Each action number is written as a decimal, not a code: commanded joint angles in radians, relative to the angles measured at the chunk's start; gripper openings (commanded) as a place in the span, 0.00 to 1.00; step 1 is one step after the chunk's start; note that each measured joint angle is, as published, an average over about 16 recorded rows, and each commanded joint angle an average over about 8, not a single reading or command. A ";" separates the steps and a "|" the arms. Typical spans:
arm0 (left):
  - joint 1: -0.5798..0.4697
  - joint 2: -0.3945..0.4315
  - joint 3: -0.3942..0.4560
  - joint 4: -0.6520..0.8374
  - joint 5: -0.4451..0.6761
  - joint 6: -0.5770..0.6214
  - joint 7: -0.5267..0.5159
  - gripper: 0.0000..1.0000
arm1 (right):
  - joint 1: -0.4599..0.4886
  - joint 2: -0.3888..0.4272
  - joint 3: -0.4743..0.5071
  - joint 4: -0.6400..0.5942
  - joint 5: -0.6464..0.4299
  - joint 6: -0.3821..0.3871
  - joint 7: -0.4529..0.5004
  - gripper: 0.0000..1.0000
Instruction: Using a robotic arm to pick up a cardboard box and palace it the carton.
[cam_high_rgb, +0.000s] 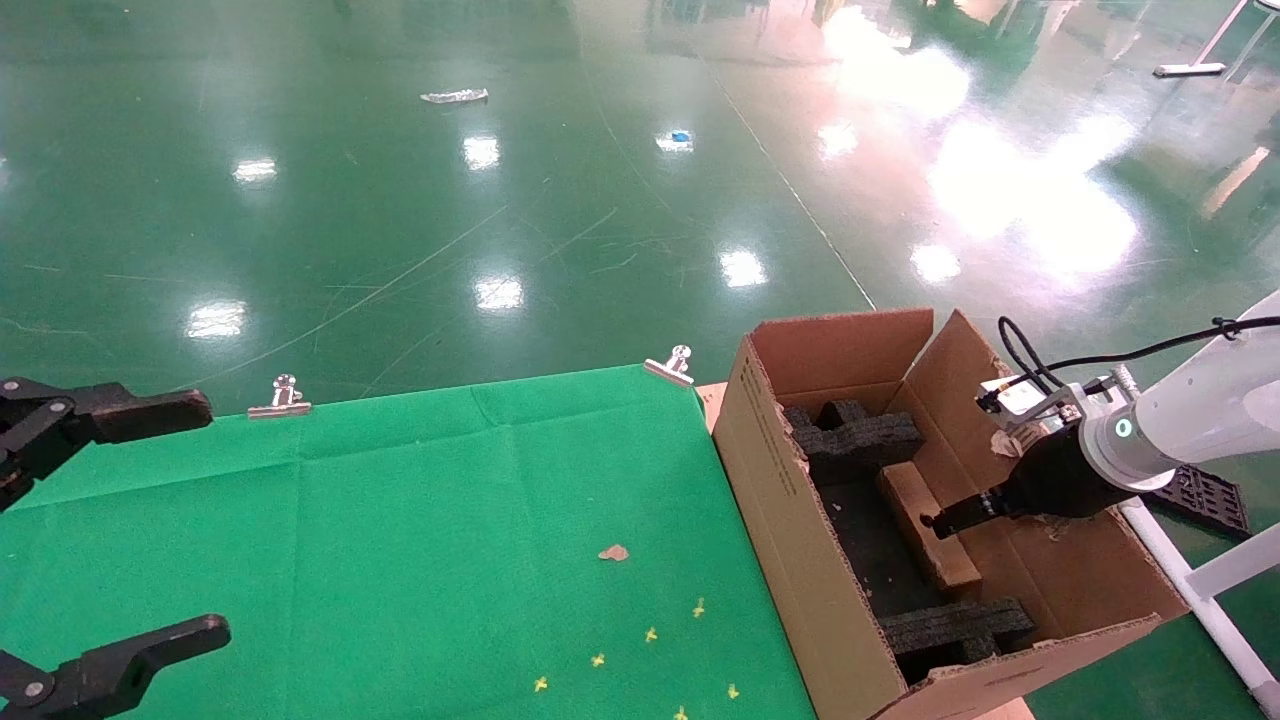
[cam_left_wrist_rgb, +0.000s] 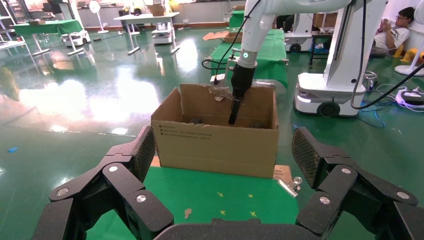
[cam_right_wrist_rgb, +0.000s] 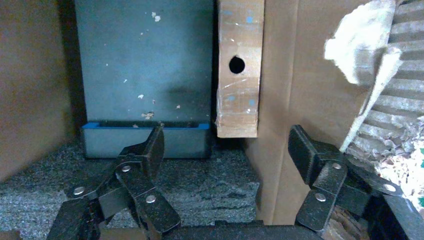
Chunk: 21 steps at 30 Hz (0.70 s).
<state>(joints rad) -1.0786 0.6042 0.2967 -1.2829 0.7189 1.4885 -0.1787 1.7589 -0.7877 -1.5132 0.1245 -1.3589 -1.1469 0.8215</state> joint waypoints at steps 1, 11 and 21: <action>0.000 0.000 0.000 0.000 0.000 0.000 0.000 1.00 | 0.000 -0.001 0.001 -0.003 0.002 -0.001 -0.004 1.00; 0.000 0.000 0.001 0.000 0.000 0.000 0.000 1.00 | 0.215 0.041 0.034 0.051 0.029 -0.050 -0.074 1.00; 0.000 0.000 0.001 0.000 -0.001 -0.001 0.001 1.00 | 0.429 0.150 0.099 0.283 0.084 -0.062 -0.209 1.00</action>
<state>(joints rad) -1.0788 0.6037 0.2979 -1.2828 0.7181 1.4880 -0.1781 2.1641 -0.6404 -1.4139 0.3967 -1.2681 -1.2068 0.6320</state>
